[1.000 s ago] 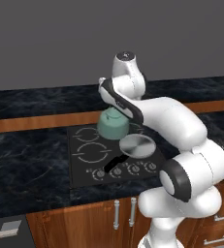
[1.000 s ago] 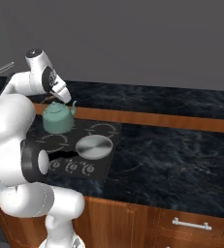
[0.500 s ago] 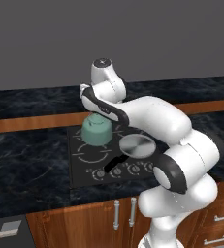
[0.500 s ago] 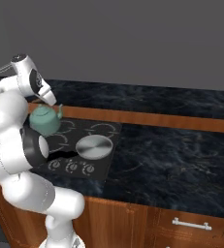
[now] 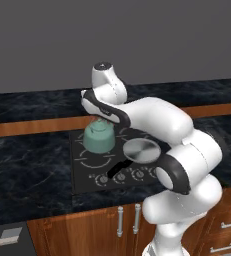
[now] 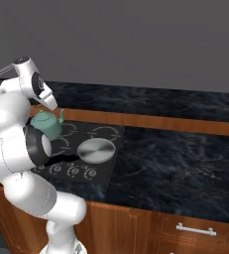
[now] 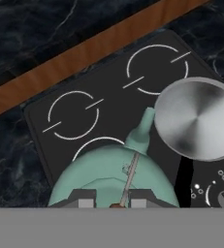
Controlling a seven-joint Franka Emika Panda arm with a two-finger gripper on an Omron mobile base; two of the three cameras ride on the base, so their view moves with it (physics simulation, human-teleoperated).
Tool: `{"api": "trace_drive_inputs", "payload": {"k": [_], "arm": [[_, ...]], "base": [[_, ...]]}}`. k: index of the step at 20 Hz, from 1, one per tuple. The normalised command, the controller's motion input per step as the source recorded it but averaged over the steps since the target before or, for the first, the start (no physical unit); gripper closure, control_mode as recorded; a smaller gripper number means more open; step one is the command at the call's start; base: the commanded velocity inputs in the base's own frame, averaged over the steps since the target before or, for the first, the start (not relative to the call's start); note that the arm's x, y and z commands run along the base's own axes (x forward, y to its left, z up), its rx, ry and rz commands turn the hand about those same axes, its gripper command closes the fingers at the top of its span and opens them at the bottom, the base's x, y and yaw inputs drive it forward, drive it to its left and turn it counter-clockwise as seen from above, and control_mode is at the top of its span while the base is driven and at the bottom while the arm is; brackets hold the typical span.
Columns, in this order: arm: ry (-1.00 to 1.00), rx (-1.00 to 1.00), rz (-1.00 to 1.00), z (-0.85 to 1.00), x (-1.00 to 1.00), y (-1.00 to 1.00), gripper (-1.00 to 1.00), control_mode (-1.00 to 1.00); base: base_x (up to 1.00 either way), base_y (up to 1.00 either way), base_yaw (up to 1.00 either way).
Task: Pick the kettle from the counter and place it on a stove burner. Then turn the burner on.
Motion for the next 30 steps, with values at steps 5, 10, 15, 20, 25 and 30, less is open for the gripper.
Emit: {"api": "trace_drive_inputs", "payload": {"k": [5,10,15,20,25,30], "arm": [[0.06,0.00,0.00,-0.16,0.15,0.03,1.00,-1.00],[0.05,0.00,0.00,-0.18,0.21,0.10,1.00,-1.00],[0.07,0.00,0.00,-0.19,0.23,0.15,1.00,-1.00],[0.11,0.00,0.00,-0.25,0.06,0.06,1.00,-1.00],[0.15,0.00,0.02,-0.19,0.00,0.00,1.00,-1.00],[0.17,0.00,0.03,-0.18,0.01,0.01,1.00,-1.00]], "base": [[0.00,0.00,0.00],[0.00,0.00,0.00],[0.00,0.00,0.00],[0.00,0.00,0.00],[0.00,0.00,0.00],[0.00,0.00,0.00]]}}
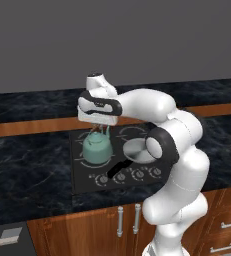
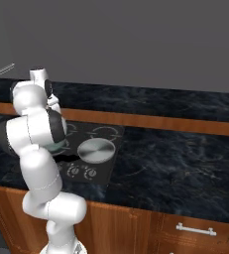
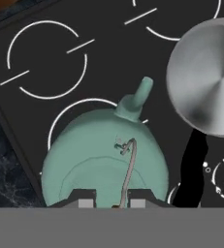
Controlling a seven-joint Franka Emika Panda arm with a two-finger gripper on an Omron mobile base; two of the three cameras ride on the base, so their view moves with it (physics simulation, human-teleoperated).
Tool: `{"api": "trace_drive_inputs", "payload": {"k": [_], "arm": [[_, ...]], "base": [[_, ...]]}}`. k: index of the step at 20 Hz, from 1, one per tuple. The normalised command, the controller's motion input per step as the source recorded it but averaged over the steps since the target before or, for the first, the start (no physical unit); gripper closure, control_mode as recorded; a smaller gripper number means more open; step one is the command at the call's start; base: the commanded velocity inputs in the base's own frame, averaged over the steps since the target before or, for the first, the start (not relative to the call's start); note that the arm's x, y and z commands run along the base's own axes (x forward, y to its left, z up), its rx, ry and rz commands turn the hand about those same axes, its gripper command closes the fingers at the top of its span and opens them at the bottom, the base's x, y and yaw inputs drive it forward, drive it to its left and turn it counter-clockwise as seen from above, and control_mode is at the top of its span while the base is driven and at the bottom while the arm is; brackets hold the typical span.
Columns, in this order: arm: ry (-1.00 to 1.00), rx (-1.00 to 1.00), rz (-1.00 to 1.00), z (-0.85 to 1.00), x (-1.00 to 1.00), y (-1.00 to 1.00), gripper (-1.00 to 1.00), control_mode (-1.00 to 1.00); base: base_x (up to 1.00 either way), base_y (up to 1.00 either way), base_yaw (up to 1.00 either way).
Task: Pick the kettle from the counter and place it on a stove burner. Then turn the burner on.
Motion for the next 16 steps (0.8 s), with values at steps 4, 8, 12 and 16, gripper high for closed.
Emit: {"api": "trace_drive_inputs", "payload": {"k": [4,8,12,16], "arm": [[0.11,0.00,0.03,-0.06,0.01,0.05,1.00,-1.00],[0.08,0.00,0.00,-0.12,0.12,0.09,1.00,-1.00],[0.06,0.03,0.00,-0.15,0.16,0.11,1.00,-1.00],[0.09,0.10,0.00,-0.22,0.10,0.11,1.00,-1.00]], "base": [[0.00,0.00,0.00],[0.00,0.00,0.00],[0.00,0.00,0.00],[0.00,0.00,0.00]]}}
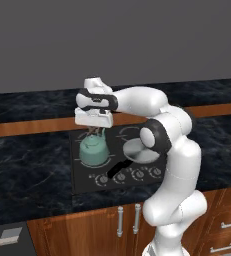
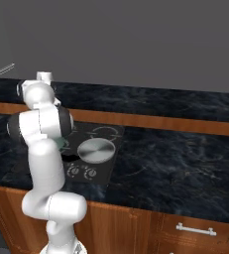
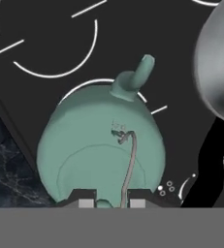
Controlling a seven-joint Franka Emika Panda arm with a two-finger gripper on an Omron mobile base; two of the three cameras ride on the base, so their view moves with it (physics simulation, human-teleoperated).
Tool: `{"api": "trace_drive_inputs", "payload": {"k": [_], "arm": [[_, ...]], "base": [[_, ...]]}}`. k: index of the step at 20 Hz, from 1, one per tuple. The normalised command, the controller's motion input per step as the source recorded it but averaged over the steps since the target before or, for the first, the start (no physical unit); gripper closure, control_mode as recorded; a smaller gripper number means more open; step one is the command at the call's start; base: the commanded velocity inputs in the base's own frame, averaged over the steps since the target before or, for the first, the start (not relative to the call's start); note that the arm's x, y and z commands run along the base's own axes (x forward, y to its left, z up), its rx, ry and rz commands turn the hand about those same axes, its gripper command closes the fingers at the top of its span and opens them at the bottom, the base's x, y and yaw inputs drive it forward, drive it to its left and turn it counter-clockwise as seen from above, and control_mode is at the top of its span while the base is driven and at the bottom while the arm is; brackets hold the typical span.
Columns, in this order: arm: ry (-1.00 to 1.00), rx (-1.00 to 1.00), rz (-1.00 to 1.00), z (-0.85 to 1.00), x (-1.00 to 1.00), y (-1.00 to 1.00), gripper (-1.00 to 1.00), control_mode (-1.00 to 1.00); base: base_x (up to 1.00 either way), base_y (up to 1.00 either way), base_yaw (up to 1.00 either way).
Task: Pick the kettle from the counter and place it on a stove burner. Then turn the burner on.
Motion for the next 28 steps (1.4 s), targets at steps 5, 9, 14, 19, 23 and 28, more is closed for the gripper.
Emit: {"api": "trace_drive_inputs", "payload": {"k": [5,9,14,19,23,28], "arm": [[0.02,0.01,0.00,-0.11,0.11,0.03,1.00,-1.00],[0.00,0.00,0.00,-0.05,0.06,0.00,1.00,-1.00],[0.00,0.00,0.00,-0.13,0.04,0.00,1.00,-1.00],[0.00,-0.01,0.00,-0.28,0.02,0.00,1.00,-1.00],[0.01,0.00,0.00,-0.24,0.00,0.00,1.00,-1.00],[0.08,0.00,-0.01,-0.07,0.00,0.00,1.00,-1.00]], "base": [[0.00,0.00,0.00],[0.00,0.00,0.00],[0.00,0.00,0.00],[0.00,0.00,0.00],[0.00,0.00,0.00],[0.00,0.00,0.00]]}}
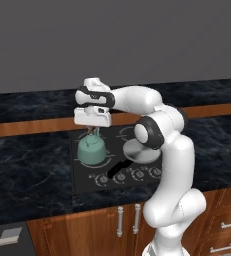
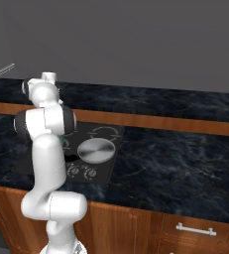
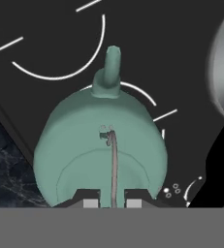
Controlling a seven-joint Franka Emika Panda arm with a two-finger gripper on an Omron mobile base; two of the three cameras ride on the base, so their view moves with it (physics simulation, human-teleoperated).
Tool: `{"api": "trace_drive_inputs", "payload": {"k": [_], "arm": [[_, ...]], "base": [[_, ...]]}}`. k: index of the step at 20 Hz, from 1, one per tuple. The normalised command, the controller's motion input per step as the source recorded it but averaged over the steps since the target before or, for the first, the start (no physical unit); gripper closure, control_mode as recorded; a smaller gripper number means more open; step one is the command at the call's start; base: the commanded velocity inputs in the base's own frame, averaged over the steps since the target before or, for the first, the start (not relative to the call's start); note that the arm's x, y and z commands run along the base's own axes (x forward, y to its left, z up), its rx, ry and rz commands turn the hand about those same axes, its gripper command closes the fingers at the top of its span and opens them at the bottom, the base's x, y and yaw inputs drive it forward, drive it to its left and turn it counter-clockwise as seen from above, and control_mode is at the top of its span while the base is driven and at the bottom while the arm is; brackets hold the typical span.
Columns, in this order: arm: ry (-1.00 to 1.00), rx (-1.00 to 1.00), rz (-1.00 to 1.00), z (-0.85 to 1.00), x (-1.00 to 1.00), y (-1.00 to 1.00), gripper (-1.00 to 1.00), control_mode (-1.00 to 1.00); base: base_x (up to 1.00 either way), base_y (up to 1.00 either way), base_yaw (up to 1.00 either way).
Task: Pick the kettle from the counter and place it on a stove burner. Then turn the burner on.
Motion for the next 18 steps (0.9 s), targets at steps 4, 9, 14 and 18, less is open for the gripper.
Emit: {"api": "trace_drive_inputs", "payload": {"k": [4,9,14,18], "arm": [[0.06,0.00,-0.04,0.00,0.00,0.00,1.00,-1.00],[0.04,0.00,-0.03,0.00,0.00,0.00,1.00,-1.00],[0.00,0.00,0.00,0.00,0.00,0.00,-1.00,-1.00],[0.00,0.00,0.00,0.00,0.00,0.00,-1.00,-1.00]], "base": [[0.00,0.00,0.00],[0.00,0.00,0.00],[0.00,0.00,0.00],[0.00,0.00,0.00]]}}
